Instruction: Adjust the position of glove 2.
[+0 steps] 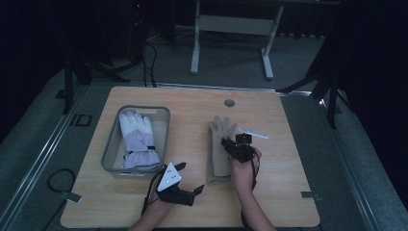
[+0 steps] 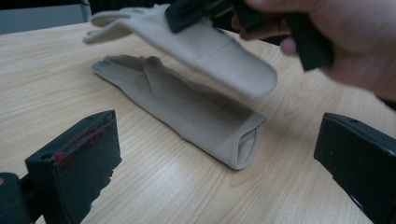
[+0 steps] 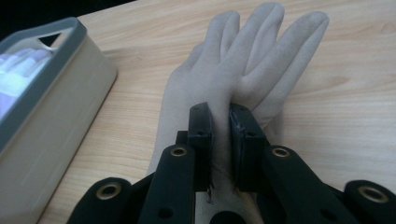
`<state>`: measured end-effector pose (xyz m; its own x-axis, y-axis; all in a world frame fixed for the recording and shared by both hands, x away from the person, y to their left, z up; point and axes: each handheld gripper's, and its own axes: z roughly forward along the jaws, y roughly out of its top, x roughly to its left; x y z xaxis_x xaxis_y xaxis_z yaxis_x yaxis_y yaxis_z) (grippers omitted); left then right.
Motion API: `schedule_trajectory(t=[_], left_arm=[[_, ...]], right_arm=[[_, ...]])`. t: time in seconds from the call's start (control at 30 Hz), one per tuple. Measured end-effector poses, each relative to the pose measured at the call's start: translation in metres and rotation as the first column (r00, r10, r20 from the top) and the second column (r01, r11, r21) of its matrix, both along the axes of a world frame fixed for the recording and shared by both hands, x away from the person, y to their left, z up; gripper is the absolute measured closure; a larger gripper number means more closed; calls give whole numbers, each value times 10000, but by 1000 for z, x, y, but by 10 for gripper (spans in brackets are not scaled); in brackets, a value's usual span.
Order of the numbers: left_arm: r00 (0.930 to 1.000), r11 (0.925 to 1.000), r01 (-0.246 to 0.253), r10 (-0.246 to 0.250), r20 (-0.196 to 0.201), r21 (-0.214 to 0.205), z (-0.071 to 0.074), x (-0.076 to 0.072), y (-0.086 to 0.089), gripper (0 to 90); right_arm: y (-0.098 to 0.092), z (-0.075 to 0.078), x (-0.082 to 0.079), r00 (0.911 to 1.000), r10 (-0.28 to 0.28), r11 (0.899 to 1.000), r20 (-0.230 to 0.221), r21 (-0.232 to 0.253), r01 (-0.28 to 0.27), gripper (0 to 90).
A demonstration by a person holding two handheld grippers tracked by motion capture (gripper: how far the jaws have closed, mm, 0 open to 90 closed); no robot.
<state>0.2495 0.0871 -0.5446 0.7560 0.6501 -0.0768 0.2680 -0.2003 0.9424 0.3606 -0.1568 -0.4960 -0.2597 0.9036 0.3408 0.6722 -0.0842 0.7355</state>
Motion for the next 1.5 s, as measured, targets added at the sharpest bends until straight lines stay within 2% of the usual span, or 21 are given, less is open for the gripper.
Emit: schedule_trajectory(t=[0.07,0.13,0.23,0.3,0.43,0.57,0.7,0.77,0.83,0.9,0.97,1.0,1.03,1.07,1.2,1.23,1.3,1.37,1.4,1.47,1.5], left_arm=[[10000,10000,25,-25,25,22,0,0,0,5],[10000,10000,34,-34,25,27,0,0,-1,5],[10000,10000,42,-42,29,20,0,0,0,5],[10000,10000,46,-46,40,15,0,0,0,5],[10000,10000,39,-39,38,15,0,0,0,5],[10000,9999,91,-91,-1,68,0,0,-1,6],[9999,9999,125,-125,-66,64,-1,0,-1,5],[9999,9999,138,-137,-72,57,-1,0,-2,5],[9999,9999,144,-144,-78,6,-1,1,-1,5],[9998,9998,179,-180,-112,-33,-1,1,-1,6],[9998,9998,175,-175,-80,26,0,1,-1,6],[9998,9998,204,-204,-81,2,0,1,-1,6],[9998,9998,207,-207,-80,18,0,1,-1,6],[9997,9997,230,-230,-107,37,-1,2,-2,6],[9994,9994,336,-336,-51,111,-1,2,-3,6],[9992,9991,392,-392,-19,181,-1,2,-4,6],[9986,9978,515,-511,-94,412,-2,3,-5,6],[9977,9968,613,-597,-313,520,-3,4,-6,8],[9973,9964,655,-635,-374,537,-3,4,-6,28],[9947,9946,830,-789,-659,617,-3,4,-7,32],[9930,9932,930,-874,-790,703,-3,4,-8,32]], right_arm=[[7,-7,-1,9999,-146,9995,-19,-266,145,799],[11,-11,-2,9997,-203,9995,-159,-230,199,800],[17,-20,-2,9992,-355,9974,-168,-640,344,799],[18,-26,-1,9986,-445,9968,-280,-679,425,796],[22,-36,-1,9985,-405,9945,-359,-977,368,779],[22,-42,1,9981,-306,9952,-541,-946,253,733],[21,-38,1,9991,-25,9962,-426,-875,-12,562],[19,-35,-1,9997,134,9950,-215,-986,-155,484],[16,-31,-1,9991,388,9909,-164,-1284,-406,358],[11,-29,0,9977,652,9900,-179,-1241,-670,254],[3,-27,1,9945,992,9906,-345,-915,-1020,166],[-2,-26,2,9933,1095,9903,-374,-822,-1123,157],[-5,-25,2,9917,1208,9890,-432,-805,-1240,145],[-8,-25,3,9909,1264,9862,-468,-1015,-1306,125],[-17,-21,4,9846,1709,9797,-371,-1003,-1738,146],[-20,-18,5,9808,1948,9725,-134,-1278,-1949,147],[-26,-15,6,9748,2196,9677,395,-1360,-2125,147],[-31,-11,6,9579,2677,9560,1038,-1520,-2507,143],[-35,-10,7,9542,2780,9546,1109,-1426,-2615,147],[-43,-8,10,9440,3228,9439,687,-970,-3157,161],[-47,-7,10,9460,3211,9444,443,-897,-3164,187]])
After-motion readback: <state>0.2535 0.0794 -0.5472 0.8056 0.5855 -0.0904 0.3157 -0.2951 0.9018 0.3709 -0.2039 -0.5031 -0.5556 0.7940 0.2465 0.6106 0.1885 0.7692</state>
